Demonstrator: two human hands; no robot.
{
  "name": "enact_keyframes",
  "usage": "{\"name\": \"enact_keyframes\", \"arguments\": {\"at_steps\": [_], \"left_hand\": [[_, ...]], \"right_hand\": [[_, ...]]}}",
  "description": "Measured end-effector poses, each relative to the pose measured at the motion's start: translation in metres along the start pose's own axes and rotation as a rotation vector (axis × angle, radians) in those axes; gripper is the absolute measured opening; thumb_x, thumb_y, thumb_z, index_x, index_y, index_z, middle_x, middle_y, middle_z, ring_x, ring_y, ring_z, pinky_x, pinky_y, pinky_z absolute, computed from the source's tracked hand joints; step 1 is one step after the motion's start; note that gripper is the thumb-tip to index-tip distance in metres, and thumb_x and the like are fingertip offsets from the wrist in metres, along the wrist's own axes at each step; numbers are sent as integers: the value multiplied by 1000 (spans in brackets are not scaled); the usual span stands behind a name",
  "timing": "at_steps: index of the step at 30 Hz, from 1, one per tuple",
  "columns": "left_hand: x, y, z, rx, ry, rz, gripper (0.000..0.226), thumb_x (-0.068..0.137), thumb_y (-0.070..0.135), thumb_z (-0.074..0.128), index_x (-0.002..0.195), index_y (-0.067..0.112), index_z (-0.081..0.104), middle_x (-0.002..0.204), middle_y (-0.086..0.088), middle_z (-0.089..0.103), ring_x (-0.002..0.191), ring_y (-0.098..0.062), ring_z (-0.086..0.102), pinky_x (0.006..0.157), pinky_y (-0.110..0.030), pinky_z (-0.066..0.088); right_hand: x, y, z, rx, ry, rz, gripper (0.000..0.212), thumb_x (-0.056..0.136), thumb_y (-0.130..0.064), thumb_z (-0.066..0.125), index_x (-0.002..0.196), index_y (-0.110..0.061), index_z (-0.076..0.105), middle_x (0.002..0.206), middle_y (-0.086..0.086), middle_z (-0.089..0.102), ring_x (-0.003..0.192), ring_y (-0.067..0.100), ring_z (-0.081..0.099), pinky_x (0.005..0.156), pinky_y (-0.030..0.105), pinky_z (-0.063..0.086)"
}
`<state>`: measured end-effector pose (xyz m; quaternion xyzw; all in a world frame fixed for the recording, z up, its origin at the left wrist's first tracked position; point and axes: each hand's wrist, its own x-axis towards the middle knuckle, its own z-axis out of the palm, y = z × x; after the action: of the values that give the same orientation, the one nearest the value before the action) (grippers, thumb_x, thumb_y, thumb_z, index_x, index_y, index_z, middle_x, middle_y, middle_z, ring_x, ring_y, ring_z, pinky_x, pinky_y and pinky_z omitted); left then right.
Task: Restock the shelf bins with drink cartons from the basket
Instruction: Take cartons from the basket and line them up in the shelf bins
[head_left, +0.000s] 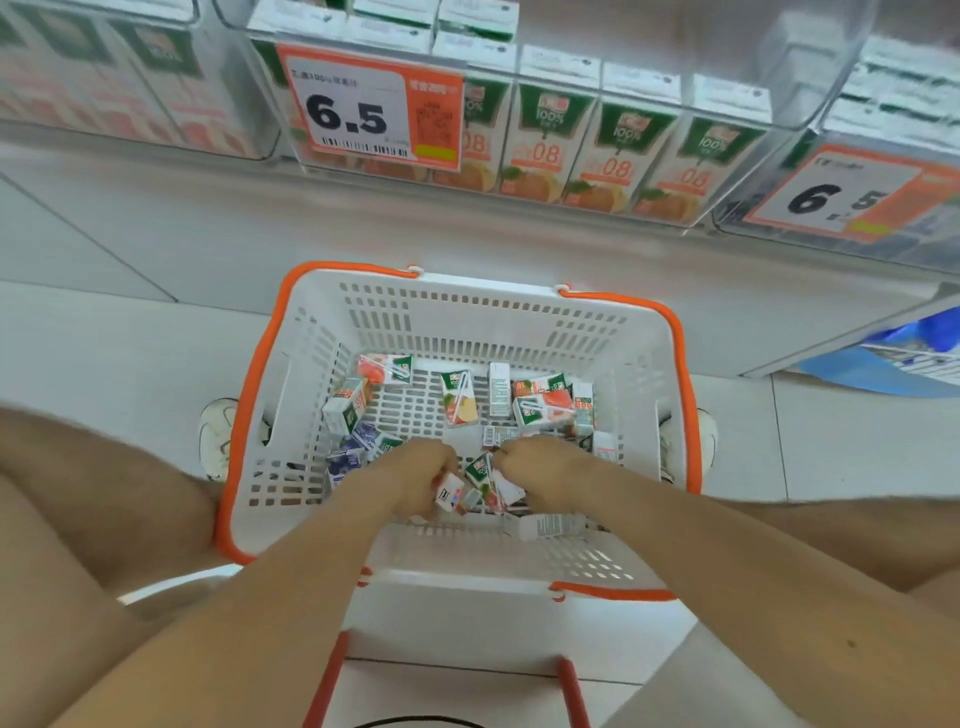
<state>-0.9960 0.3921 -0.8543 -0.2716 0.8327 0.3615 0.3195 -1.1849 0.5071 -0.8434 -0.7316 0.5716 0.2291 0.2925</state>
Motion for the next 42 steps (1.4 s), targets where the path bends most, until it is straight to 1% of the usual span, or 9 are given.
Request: {"name": "enact_keyframes", "arguments": {"at_steps": [10, 13, 16, 19, 22, 28, 35, 39, 42], "left_hand": [[-45, 17, -80, -1032, 248, -54, 71, 68, 46, 92, 132, 36, 64, 130, 4, 70, 115, -21, 71, 96, -47, 60], [-75, 37, -108, -1194, 303, 35, 45, 87, 35, 83, 128, 41, 66, 128, 0, 70, 112, -26, 72, 85, -43, 62], [-104, 57, -131, -1306, 321, 112, 28, 97, 31, 72, 124, 33, 62, 126, -8, 70, 103, -30, 70, 83, -44, 57], [-135, 72, -153, -1397, 286, 201, 12, 102, 22, 56, 113, 20, 61, 113, -13, 69, 91, -27, 66, 79, -41, 52], [-166, 80, -171, -1358, 275, 308, 35, 85, 15, 61, 120, 12, 62, 108, -14, 68, 93, -27, 65, 79, -41, 51], [-217, 84, -211, -1138, 448, 311, 50, 81, -4, 68, 128, 8, 62, 122, -20, 72, 101, -31, 74, 89, -48, 56], [-257, 83, -259, -546, 884, 236, 45, 72, 25, 90, 108, 30, 65, 104, -2, 76, 87, -20, 73, 82, -44, 59], [-255, 85, -264, -618, 928, 344, 35, 84, 16, 88, 110, 19, 64, 97, 3, 80, 86, -15, 76, 82, -37, 59], [-245, 84, -259, -707, 936, 391, 32, 89, 13, 83, 114, 27, 67, 102, 1, 79, 91, -16, 74, 83, -34, 61]], "right_hand": [[-67, 18, -106, 1511, 393, 301, 20, 93, -13, 69, 112, -8, 71, 95, 9, 72, 87, 26, 71, 81, 38, 57], [-91, 3, -138, 1767, 473, 239, 14, 99, -20, 55, 91, -11, 62, 79, 8, 60, 63, 23, 60, 69, 36, 48], [-113, -13, -171, 1861, 544, 188, 26, 106, -19, 44, 107, -10, 68, 85, 11, 71, 59, 22, 64, 57, 32, 53], [-136, -28, -202, 1804, 581, 152, 34, 104, -29, 53, 123, -10, 73, 107, 15, 77, 78, 28, 70, 69, 35, 56], [-158, -41, -230, 1465, 714, 161, 25, 94, -28, 71, 118, -21, 73, 107, 8, 77, 86, 32, 75, 72, 37, 52], [-178, -58, -269, 1123, 1086, 221, 23, 99, -32, 69, 119, -25, 60, 86, 1, 69, 53, 20, 66, 46, 28, 49], [-159, -50, -287, 1267, 1251, 202, 36, 96, -40, 72, 131, -34, 63, 115, 3, 72, 97, 20, 72, 86, 33, 59], [-151, -65, -300, 1163, 1356, 154, 31, 100, -25, 68, 130, -28, 65, 100, 14, 66, 65, 2, 52, 59, 14, 48], [-150, -69, -295, 1112, 1352, 140, 34, 101, -22, 67, 135, -22, 64, 115, 16, 64, 70, -9, 55, 59, 8, 48]]}}
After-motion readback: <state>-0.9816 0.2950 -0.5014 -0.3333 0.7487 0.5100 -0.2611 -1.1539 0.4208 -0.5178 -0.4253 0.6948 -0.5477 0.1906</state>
